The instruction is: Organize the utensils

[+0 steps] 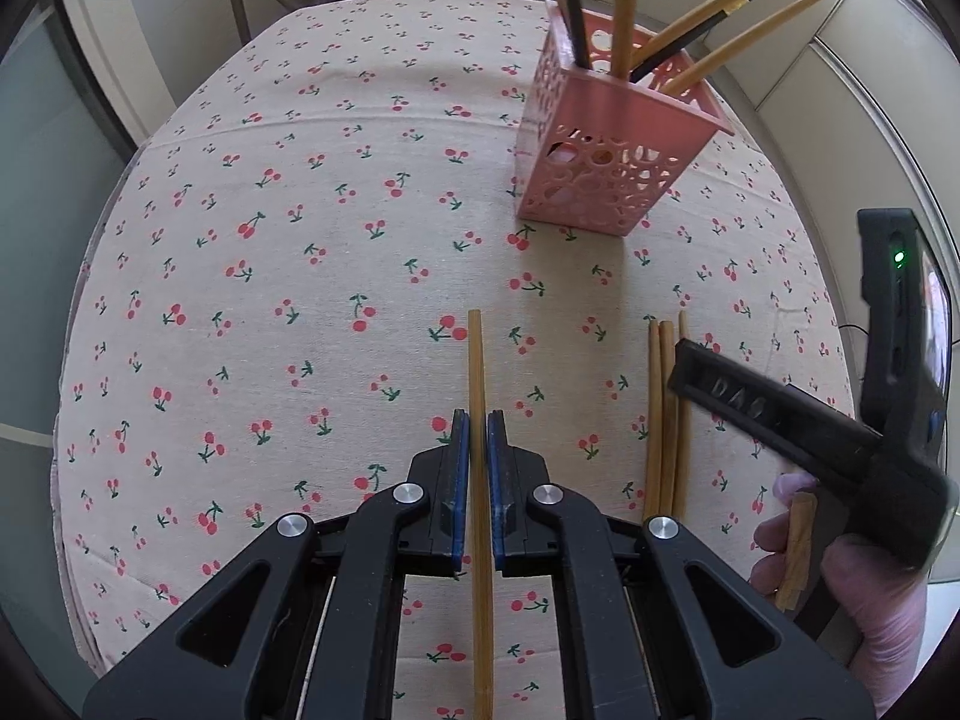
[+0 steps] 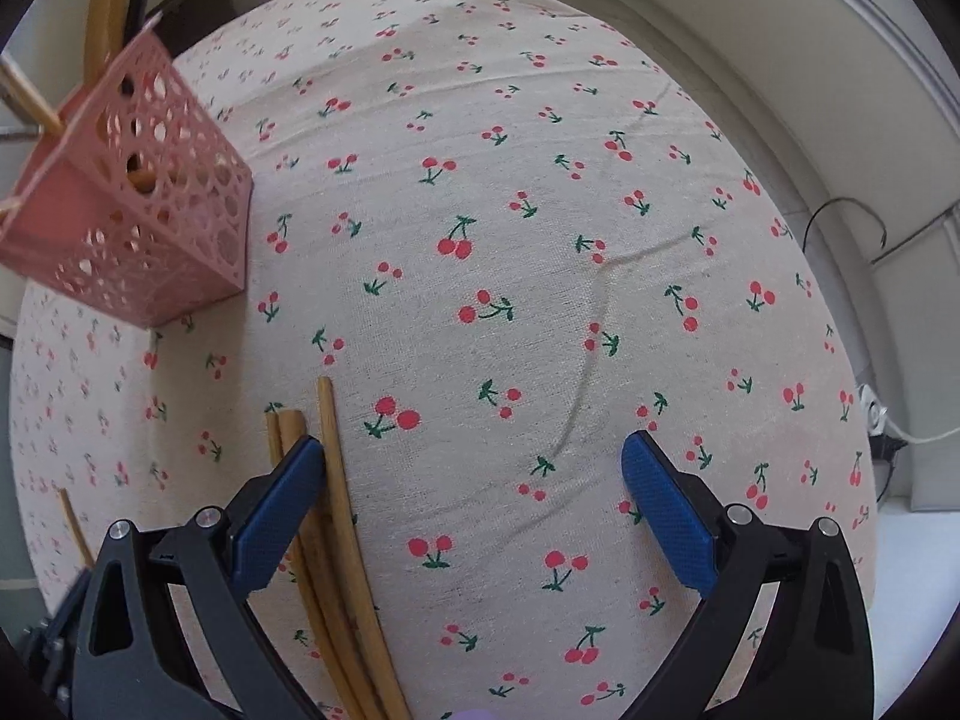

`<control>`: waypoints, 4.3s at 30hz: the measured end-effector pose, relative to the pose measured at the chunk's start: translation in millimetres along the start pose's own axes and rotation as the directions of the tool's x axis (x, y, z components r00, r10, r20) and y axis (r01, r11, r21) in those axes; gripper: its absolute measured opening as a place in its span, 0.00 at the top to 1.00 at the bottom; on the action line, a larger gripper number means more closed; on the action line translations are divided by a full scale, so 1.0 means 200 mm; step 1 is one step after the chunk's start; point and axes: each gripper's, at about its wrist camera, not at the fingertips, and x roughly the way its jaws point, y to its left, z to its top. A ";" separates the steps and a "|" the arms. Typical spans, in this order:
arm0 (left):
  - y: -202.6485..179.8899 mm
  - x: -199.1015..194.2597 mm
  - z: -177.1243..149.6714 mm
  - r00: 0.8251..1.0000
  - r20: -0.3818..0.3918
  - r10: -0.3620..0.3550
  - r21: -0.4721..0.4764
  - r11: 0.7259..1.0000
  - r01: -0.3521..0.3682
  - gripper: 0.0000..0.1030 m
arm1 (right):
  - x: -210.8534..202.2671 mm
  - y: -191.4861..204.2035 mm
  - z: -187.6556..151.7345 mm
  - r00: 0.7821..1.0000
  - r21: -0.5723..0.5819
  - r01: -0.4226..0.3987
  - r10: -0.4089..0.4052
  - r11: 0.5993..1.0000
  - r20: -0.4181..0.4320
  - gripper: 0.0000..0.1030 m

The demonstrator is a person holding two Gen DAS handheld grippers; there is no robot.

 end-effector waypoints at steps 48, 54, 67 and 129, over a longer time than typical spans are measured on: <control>-0.02 -1.11 0.04 0.742 0.631 -0.226 0.036 0.964 0.263 0.95 | -1.12 -0.79 -0.11 0.668 0.040 -0.641 0.533 0.766 0.519 0.94; -0.04 -1.18 0.31 0.715 0.676 -0.179 -0.023 0.964 0.264 0.95 | -1.08 -0.82 -0.04 0.669 0.070 -0.659 0.541 0.749 0.510 0.94; 0.17 -0.91 0.45 0.793 0.605 -0.065 -0.236 0.937 0.256 0.58 | -1.06 -0.77 0.00 0.680 0.069 -0.653 0.544 0.754 0.492 0.94; -0.06 -0.51 -0.19 0.941 0.335 -0.051 -0.053 0.996 0.073 0.07 | -0.68 -0.50 -0.31 0.922 0.083 -0.253 0.214 0.964 0.324 0.07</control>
